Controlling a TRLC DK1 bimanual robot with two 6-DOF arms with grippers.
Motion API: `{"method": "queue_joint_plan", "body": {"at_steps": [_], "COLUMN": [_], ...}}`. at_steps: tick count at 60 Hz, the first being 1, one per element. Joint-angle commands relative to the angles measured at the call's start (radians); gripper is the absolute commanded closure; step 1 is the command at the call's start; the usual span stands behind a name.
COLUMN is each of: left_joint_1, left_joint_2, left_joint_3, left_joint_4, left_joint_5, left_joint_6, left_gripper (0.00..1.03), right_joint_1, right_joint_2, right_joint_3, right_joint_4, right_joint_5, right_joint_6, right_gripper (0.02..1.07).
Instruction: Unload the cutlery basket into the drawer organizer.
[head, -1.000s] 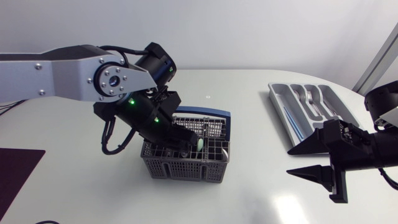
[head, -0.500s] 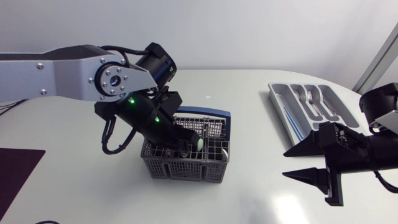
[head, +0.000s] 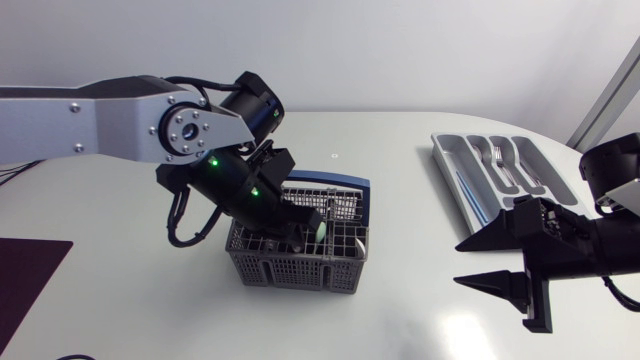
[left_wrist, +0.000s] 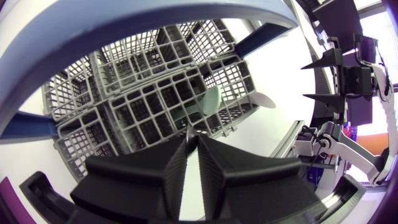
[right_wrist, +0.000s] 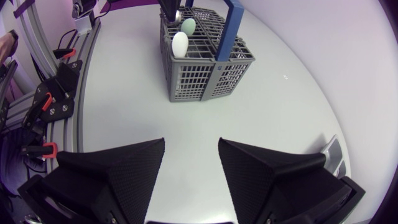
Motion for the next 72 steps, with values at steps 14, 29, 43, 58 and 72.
{"method": "queue_joint_plan", "body": {"at_steps": [14,29,43,58,72], "left_joint_1": [0.023,0.033,0.049,0.074,0.105], "left_joint_2": [0.013,-0.001,-0.015,-0.021,-0.027], "left_joint_3": [0.022,0.013,-0.019,-0.042,-0.062], "left_joint_4": [0.008,0.01,0.025,0.046,0.066], "left_joint_5": [0.046,0.059,0.072,0.086,0.117], "left_joint_6": [-0.02,-0.025,-0.025,-0.025,-0.025], "left_gripper": [0.99,0.99,0.99,0.99,0.99], "right_joint_1": [0.009,0.012,0.015,0.017,0.026], "right_joint_2": [-0.009,-0.027,-0.032,-0.032,-0.032], "right_joint_3": [-0.037,-0.038,-0.043,-0.053,-0.055], "right_joint_4": [0.002,-0.004,-0.004,0.002,0.002], "right_joint_5": [-0.005,-0.004,-0.004,-0.004,-0.004], "right_joint_6": [0.018,0.018,0.018,0.018,0.019], "right_gripper": [0.43,0.43,0.43,0.43,0.43]}}
